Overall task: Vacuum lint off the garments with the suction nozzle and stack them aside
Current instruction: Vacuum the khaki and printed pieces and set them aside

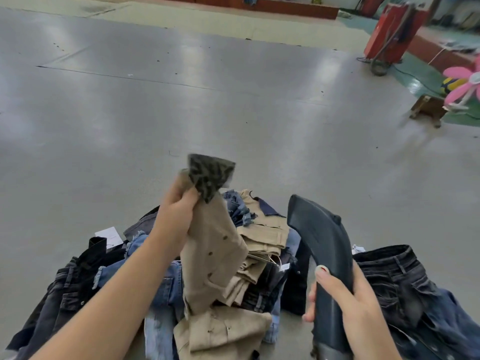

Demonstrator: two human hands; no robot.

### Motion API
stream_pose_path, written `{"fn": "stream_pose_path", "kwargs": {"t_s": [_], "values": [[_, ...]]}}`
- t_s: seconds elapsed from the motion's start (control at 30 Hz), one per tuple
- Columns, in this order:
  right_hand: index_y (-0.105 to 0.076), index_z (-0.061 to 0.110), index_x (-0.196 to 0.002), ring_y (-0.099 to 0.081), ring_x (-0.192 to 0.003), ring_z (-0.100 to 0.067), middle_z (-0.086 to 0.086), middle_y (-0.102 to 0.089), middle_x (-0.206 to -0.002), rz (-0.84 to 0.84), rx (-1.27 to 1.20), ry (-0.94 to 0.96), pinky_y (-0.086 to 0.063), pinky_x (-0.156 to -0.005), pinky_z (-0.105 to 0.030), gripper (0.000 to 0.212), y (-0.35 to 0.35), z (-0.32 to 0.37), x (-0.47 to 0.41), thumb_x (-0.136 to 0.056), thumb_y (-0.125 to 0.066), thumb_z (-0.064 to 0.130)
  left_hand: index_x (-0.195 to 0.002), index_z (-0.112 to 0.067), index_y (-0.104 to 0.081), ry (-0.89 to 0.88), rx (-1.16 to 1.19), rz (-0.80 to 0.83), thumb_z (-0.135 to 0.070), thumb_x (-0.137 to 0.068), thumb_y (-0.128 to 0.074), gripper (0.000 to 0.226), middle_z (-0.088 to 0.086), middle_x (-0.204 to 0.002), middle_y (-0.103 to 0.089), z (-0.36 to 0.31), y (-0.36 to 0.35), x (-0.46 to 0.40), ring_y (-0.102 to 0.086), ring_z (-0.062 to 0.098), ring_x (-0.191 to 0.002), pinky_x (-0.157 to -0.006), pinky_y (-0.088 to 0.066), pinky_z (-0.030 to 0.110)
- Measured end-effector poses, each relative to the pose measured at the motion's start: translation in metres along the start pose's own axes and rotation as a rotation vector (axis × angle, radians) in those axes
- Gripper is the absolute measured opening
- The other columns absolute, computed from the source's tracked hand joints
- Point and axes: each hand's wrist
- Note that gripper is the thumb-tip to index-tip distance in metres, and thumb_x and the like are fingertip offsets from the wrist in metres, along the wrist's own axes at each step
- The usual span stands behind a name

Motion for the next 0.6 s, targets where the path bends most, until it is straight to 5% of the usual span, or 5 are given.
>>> {"fn": "stream_pose_path", "kwargs": {"t_s": [0.13,0.2,0.37,0.5,0.6], "values": [[-0.058,0.015,-0.102,-0.054,-0.044,-0.034,-0.014,-0.057,-0.058,-0.026,0.035,-0.045,-0.050,-0.048,-0.039,0.028,0.004,-0.009,-0.007,-0.076,-0.066,0.021,-0.099,-0.044,-0.067,-0.007,-0.568,0.565,-0.039,-0.089,-0.056,0.015,-0.024,-0.141,-0.041,0.040,-0.014,-0.006,-0.033,-0.003,-0.133,-0.107,-0.031,0.025],[-0.058,0.015,-0.101,-0.054,-0.044,-0.033,-0.015,-0.057,-0.058,-0.016,0.033,-0.072,-0.049,-0.047,-0.038,0.019,0.002,-0.014,-0.009,-0.083,-0.064,0.016,-0.131,-0.042,-0.048,0.123,-0.782,0.718,-0.050,-0.090,-0.055,0.042,-0.019,-0.154,-0.012,0.091,-0.005,0.006,-0.004,0.005,-0.143,-0.116,-0.012,0.041],[-0.058,0.012,-0.097,-0.051,-0.043,-0.032,-0.015,-0.056,-0.057,-0.013,0.052,-0.122,-0.049,-0.044,-0.035,0.014,-0.009,-0.027,-0.018,-0.085,-0.065,0.011,-0.121,-0.011,-0.060,0.380,-0.784,0.038,-0.012,-0.091,-0.060,0.029,0.013,-0.128,-0.056,0.185,0.058,0.035,-0.048,0.032,-0.125,-0.106,-0.037,0.043],[-0.056,0.012,-0.105,-0.051,-0.043,-0.028,-0.016,-0.055,-0.057,0.010,0.010,-0.253,-0.049,-0.044,-0.033,0.021,-0.020,-0.039,-0.028,-0.086,-0.065,0.012,-0.115,-0.012,-0.060,0.595,-0.843,-0.206,-0.025,-0.088,-0.062,0.030,0.016,-0.120,-0.059,0.203,0.072,0.032,-0.053,0.034,-0.112,-0.097,-0.043,0.044],[-0.055,0.010,-0.108,-0.050,-0.041,-0.028,-0.017,-0.055,-0.056,0.047,-0.045,-0.367,-0.048,-0.042,-0.032,0.025,-0.027,-0.044,-0.030,-0.085,-0.066,0.011,-0.130,-0.007,-0.048,0.775,-0.589,-0.554,-0.038,-0.077,-0.074,0.067,0.021,-0.133,-0.048,0.197,0.043,0.008,-0.046,0.040,-0.121,-0.102,-0.040,0.050]]}}
Point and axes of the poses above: each hand's wrist, its own x-axis away from the middle knuckle, its own y-axis out of the back of the hand, z = x × y
